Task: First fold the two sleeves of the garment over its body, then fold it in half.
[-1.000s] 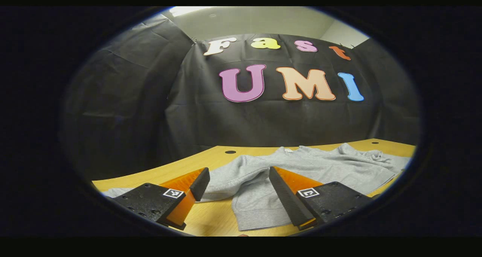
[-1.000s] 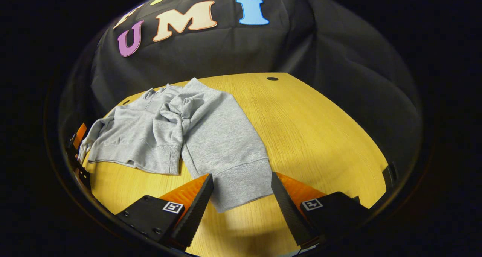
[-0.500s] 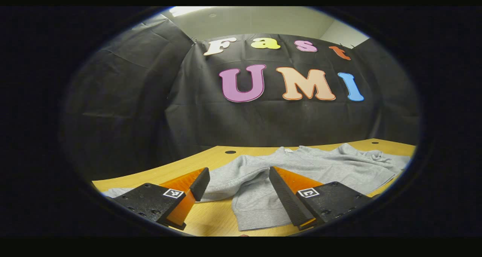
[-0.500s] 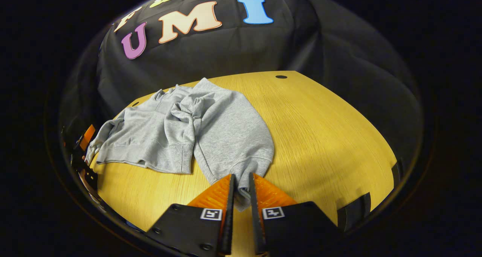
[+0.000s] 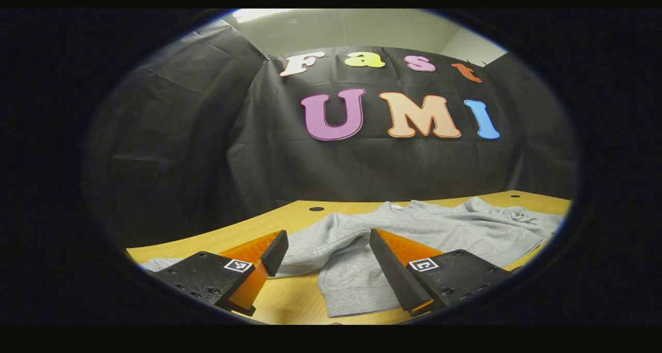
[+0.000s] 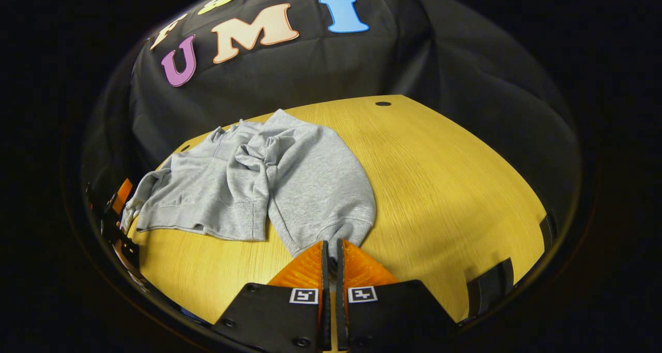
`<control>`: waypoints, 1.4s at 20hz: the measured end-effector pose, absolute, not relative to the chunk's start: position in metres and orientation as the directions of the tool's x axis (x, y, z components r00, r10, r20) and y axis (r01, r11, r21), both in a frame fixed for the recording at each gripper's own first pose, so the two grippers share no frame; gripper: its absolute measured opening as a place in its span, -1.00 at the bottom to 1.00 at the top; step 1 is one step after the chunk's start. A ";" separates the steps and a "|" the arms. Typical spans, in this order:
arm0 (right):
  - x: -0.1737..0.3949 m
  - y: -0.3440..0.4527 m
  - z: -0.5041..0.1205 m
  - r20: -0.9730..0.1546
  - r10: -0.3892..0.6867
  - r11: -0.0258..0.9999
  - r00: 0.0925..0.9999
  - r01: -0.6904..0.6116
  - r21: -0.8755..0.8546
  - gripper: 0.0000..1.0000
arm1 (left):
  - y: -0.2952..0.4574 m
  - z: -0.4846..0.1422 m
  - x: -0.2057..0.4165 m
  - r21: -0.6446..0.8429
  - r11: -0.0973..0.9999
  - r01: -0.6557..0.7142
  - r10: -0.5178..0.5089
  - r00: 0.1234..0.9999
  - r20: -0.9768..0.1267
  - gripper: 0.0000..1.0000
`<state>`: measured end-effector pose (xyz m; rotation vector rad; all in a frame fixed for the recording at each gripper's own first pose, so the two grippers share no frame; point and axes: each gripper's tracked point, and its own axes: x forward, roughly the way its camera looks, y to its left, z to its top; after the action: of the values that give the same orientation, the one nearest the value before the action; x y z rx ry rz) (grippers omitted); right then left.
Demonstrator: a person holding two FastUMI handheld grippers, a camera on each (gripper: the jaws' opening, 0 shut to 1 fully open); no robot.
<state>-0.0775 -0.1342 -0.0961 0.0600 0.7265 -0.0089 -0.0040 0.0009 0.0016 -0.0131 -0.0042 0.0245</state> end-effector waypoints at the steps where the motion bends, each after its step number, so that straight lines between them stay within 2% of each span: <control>1: -0.076 -0.134 -0.093 -0.664 0.011 0.999 0.747 0.026 0.046 -0.87 | 0.000 0.001 -0.005 -0.013 1.000 -0.024 0.024 1.000 0.004 0.87; 6: -0.057 -0.128 -0.056 -0.617 0.032 0.998 0.787 0.013 0.068 -0.87 | 0.001 0.002 -0.004 -0.013 1.000 -0.024 0.024 1.000 0.004 0.87; 14: 0.016 -0.097 0.055 -0.454 0.068 0.998 0.888 -0.057 0.037 -0.87 | -0.001 0.001 -0.005 -0.014 1.000 -0.020 0.020 1.000 0.003 0.87; 21: 0.085 -0.010 0.110 -0.402 0.179 0.975 0.898 -0.216 -0.050 -0.88 | -0.001 0.000 -0.006 -0.014 1.000 -0.019 0.019 1.000 0.004 0.87; 28: 0.134 0.136 0.136 -0.353 0.380 0.911 0.855 -0.412 -0.018 -0.88 | -0.002 0.002 -0.004 -0.014 1.000 -0.015 0.015 1.000 0.004 0.87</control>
<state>0.1342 0.1358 0.1364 -0.0943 0.3514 0.4167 -0.0043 -0.0017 0.0023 -0.0136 -0.0042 0.0146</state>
